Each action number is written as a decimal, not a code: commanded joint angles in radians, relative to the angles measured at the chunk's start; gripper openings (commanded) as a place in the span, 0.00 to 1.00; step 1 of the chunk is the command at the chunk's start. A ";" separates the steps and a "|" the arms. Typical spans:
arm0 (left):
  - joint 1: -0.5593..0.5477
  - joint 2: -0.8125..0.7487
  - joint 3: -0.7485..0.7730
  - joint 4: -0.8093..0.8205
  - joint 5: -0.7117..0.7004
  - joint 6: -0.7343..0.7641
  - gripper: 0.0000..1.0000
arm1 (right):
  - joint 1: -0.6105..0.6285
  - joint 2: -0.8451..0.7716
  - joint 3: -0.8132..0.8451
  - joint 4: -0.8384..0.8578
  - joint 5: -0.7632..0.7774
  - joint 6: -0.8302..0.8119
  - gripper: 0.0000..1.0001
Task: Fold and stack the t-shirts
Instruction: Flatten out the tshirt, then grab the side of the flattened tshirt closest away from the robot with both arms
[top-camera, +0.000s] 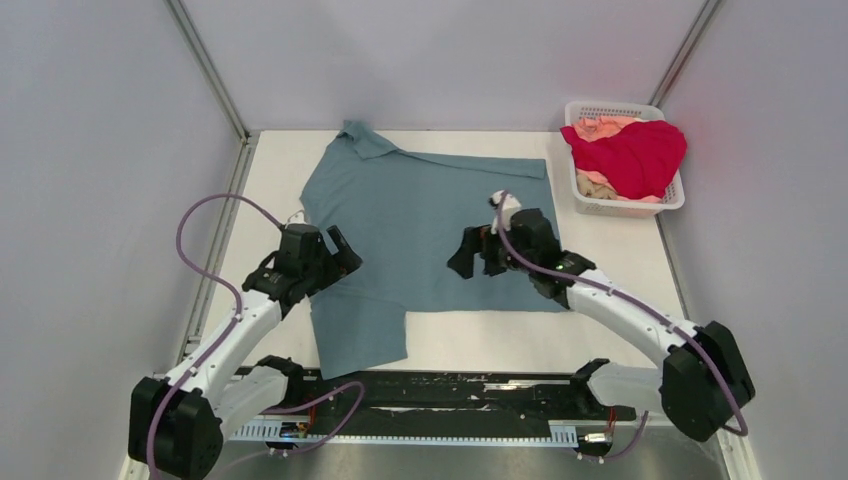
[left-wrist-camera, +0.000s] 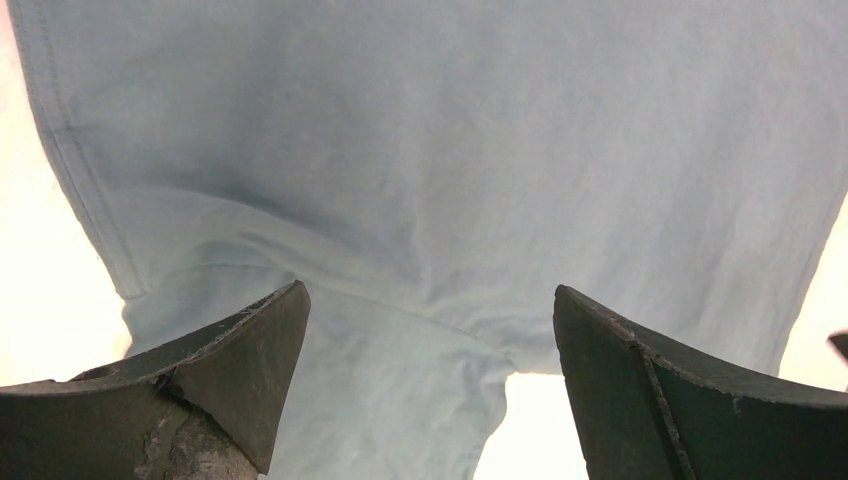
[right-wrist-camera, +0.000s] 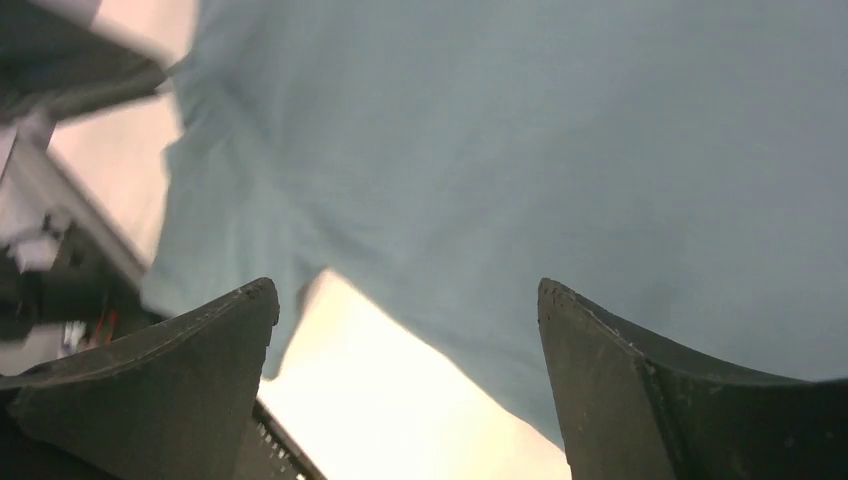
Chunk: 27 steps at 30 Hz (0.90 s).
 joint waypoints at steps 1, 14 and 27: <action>-0.053 -0.038 0.033 -0.130 -0.023 0.014 1.00 | -0.203 -0.128 -0.124 -0.154 0.155 0.186 1.00; -0.449 -0.137 0.008 -0.596 -0.082 -0.152 1.00 | -0.453 -0.321 -0.255 -0.292 0.366 0.232 1.00; -0.514 -0.142 -0.188 -0.406 -0.147 -0.361 0.74 | -0.464 -0.322 -0.273 -0.296 0.399 0.248 1.00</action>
